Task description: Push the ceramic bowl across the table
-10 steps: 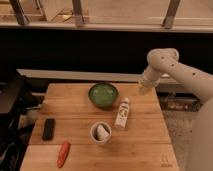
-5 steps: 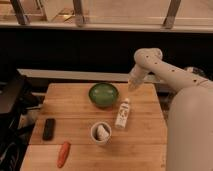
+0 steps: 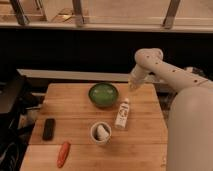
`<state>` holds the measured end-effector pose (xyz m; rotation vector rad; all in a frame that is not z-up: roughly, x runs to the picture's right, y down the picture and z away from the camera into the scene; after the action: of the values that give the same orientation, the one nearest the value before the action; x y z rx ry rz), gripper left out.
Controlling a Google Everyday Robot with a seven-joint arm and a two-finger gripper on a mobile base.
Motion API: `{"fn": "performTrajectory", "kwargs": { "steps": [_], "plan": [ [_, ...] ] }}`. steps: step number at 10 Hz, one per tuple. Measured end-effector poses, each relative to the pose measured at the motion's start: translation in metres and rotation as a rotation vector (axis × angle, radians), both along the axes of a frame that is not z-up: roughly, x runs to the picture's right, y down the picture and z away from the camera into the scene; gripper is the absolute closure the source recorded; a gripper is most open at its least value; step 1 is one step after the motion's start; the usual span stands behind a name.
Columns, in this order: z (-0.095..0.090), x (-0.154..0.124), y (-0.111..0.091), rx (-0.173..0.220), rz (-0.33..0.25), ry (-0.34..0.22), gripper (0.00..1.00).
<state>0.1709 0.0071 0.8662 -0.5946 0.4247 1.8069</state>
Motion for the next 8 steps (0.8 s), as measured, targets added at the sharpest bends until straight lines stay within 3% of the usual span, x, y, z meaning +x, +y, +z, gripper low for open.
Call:
{"fn": "performTrajectory", "kwargs": {
  "steps": [4,8],
  "plan": [
    [0.034,-0.021,-0.005,0.010,0.002,-0.042,1.00],
    [0.063,-0.024,0.009,-0.046,0.020,-0.055,1.00]
  ]
}}
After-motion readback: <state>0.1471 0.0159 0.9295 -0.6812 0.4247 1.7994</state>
